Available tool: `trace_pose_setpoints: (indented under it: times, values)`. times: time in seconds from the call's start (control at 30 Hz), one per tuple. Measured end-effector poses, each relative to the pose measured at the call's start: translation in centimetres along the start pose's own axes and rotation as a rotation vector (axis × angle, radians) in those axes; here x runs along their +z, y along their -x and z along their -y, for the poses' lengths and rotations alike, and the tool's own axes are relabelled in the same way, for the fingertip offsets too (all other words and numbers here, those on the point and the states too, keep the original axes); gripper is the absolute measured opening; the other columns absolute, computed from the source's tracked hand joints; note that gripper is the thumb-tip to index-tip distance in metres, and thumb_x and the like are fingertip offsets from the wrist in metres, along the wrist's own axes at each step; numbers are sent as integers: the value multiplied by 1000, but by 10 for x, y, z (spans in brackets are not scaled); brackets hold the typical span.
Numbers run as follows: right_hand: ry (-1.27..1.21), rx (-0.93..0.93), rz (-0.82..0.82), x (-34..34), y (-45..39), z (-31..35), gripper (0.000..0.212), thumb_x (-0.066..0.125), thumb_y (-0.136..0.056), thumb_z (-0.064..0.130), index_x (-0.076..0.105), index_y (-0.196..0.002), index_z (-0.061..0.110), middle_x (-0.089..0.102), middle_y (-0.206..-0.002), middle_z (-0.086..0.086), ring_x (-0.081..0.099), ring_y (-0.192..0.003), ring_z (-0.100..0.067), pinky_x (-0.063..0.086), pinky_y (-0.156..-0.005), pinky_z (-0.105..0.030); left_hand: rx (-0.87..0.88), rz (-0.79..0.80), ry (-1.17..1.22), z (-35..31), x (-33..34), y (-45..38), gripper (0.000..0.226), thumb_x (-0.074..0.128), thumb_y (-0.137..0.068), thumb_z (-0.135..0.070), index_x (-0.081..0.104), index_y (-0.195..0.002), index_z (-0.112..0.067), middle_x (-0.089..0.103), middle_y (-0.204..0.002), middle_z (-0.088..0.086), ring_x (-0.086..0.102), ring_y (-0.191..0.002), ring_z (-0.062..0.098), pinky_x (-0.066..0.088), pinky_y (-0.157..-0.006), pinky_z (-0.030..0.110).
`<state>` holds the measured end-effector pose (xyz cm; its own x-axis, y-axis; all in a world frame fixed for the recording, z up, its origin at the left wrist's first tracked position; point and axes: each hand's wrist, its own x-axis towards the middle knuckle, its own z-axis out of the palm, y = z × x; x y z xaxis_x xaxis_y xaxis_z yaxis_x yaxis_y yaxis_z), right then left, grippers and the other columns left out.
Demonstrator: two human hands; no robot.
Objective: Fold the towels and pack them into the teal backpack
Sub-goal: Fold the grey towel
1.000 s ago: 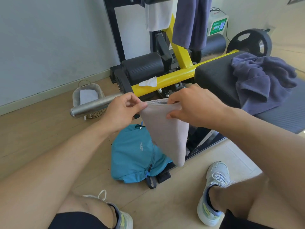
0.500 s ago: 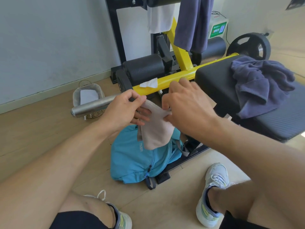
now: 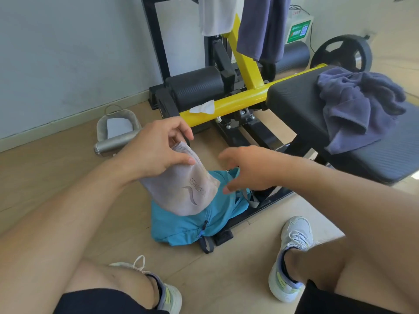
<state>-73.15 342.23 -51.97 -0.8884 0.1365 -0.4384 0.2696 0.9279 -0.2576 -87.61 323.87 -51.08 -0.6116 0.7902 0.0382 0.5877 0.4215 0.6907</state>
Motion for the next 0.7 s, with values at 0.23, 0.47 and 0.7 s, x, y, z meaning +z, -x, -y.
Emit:
trace_pose_setpoints:
  times: [0.23,0.47,0.7]
  values:
    - [-242,-164,-49,20,-32,5,81,82,-74,58,48,-143,31,62,-131,7,58,-118,-18,49,-97,-33,98,-15,113,-10,1,1,39,92,-70,-17,68,-96,-32,74,-84,-9,71,-81,21,57,-83,45]
    - [-301,-105,-97,31,-57,-7,42,77,-84,50,66,-106,17,69,-101,-2,65,-92,-23,56,-85,-45,-3,-114,122,8,-6,-5,38,91,-70,-10,69,-94,-29,72,-80,-11,66,-75,7,54,-76,22]
    - [-340,-102,-28,23,-65,-31,32,77,-85,46,72,-109,24,73,-102,5,68,-94,-17,57,-90,-43,-220,-204,54,39,-12,-9,17,82,-83,-15,74,-86,-29,71,-83,0,59,-75,17,46,-70,28]
